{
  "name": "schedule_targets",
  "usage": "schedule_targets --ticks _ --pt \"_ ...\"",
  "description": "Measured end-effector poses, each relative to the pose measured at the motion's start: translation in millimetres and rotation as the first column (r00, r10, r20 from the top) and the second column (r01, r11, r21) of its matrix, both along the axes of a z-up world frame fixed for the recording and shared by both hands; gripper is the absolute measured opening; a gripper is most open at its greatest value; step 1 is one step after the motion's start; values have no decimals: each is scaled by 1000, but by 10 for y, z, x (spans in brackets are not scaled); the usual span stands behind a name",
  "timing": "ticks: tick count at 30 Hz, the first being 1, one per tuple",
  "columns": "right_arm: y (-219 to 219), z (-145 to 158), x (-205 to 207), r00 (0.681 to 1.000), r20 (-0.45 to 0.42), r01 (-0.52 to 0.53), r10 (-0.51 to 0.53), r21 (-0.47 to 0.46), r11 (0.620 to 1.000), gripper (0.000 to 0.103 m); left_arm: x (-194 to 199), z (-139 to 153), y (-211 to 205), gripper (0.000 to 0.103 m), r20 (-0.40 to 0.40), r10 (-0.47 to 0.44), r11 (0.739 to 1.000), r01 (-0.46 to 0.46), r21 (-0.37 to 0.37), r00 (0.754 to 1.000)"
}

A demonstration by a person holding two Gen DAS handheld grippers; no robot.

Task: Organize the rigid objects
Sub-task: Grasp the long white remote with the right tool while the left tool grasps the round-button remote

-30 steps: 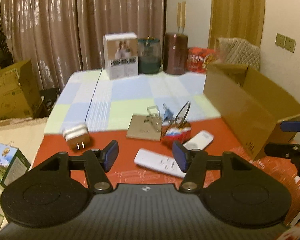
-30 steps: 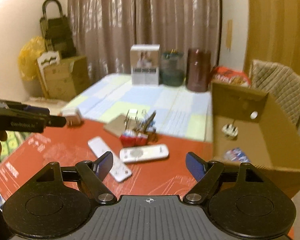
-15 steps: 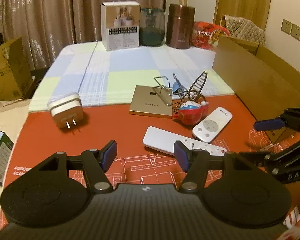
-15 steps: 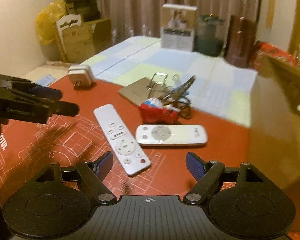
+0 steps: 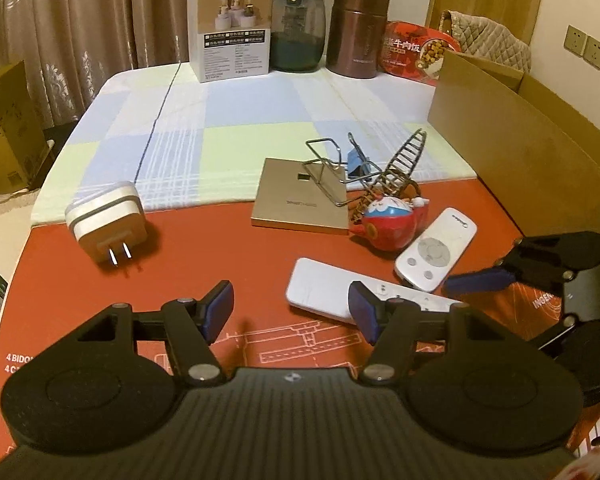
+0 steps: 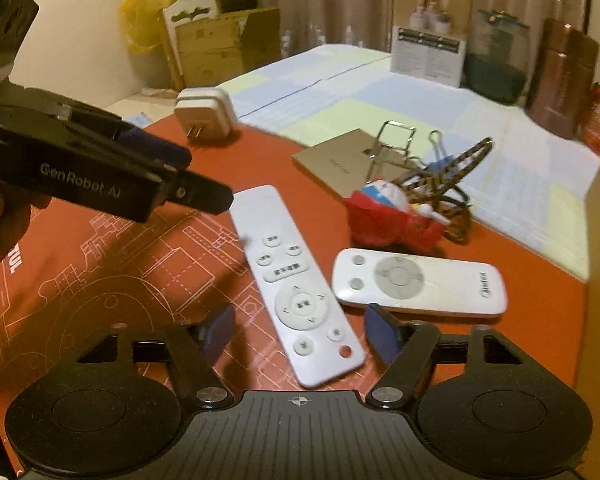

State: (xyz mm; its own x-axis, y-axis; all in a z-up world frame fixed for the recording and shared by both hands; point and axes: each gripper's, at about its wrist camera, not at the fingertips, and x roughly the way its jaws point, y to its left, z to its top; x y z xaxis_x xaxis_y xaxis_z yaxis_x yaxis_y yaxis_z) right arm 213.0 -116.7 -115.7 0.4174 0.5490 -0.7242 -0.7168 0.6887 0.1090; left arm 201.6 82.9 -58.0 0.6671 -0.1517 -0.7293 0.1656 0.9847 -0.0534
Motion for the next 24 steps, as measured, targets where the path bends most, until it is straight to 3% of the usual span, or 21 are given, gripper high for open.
schedule_targets --ticks 8,13,18,24 --pt "162 -56 74 999 9 -51 51 45 998 62 19 23 119 60 1 27 1000 -27 3 1000" --pt "313 -72 139 997 34 -68 66 65 996 55 6 15 144 60 -2 30 1000 -30 -1 1000" --pt "372 -69 144 996 67 -60 57 39 997 36 8 3 159 60 -6 33 999 -33 -3 999" --pt "274 -24 -60 998 53 -27 27 -16 1000 35 26 8 80 60 1 -3 1000 3 -15 1000"
